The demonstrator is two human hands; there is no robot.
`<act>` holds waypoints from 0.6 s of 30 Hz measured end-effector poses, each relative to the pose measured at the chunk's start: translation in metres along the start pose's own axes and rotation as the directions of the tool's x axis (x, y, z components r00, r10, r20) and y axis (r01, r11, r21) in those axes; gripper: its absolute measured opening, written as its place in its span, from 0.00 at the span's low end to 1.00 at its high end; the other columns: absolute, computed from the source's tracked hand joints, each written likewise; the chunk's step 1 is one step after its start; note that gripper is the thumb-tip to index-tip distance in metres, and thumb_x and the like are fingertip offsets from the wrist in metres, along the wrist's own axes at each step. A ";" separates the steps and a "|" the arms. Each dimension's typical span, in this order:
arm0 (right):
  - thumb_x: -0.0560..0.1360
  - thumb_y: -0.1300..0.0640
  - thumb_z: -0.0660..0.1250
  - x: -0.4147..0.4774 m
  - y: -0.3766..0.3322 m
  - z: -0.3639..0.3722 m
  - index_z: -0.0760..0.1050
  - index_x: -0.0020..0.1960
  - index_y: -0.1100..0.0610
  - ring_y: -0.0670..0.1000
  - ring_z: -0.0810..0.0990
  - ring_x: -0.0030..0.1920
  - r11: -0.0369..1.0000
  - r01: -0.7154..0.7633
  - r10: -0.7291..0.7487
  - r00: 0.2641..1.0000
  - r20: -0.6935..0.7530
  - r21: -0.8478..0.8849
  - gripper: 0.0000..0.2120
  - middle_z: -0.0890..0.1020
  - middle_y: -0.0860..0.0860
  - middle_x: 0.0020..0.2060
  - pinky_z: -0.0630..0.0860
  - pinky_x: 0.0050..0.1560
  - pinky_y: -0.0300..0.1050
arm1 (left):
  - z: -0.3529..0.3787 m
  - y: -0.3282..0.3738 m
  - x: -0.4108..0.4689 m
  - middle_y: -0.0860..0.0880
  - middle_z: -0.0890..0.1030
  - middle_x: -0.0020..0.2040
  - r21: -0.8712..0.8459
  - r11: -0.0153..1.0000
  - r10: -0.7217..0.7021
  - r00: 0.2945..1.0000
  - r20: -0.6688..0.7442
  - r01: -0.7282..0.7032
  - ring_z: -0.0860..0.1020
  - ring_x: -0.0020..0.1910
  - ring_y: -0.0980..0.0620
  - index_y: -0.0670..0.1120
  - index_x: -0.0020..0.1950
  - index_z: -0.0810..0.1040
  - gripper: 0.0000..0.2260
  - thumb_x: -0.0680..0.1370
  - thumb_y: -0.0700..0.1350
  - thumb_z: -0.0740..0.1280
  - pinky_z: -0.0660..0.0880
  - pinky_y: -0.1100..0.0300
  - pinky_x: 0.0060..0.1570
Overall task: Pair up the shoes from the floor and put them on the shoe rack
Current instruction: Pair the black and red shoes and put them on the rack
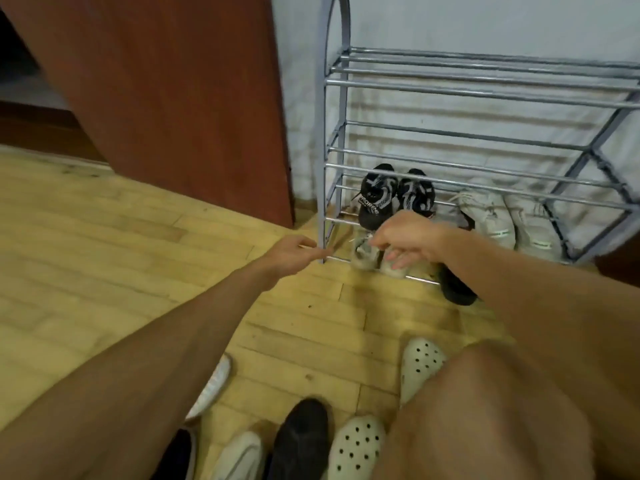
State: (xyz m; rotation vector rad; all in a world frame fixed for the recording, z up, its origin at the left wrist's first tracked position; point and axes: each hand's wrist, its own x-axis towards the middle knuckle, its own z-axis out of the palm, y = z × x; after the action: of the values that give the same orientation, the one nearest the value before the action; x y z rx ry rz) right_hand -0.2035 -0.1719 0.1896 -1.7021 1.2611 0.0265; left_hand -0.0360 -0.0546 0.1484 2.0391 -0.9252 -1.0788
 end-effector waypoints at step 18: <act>0.77 0.56 0.67 -0.072 0.043 0.232 0.73 0.65 0.63 0.55 0.80 0.52 0.970 0.052 0.050 0.914 0.402 -0.239 0.20 0.79 0.58 0.59 0.81 0.51 0.49 | 0.048 -0.274 -0.176 0.45 0.79 0.55 0.051 0.890 -0.457 0.882 0.118 0.454 0.78 0.47 0.50 0.43 0.65 0.75 0.19 0.76 0.49 0.68 0.74 0.59 0.41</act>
State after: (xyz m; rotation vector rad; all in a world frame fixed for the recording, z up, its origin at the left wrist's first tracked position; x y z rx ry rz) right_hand -0.1538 0.0420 0.0776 -1.7888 0.9711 0.5312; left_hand -0.0733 0.2272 -0.0175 2.2916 -0.5199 -1.4646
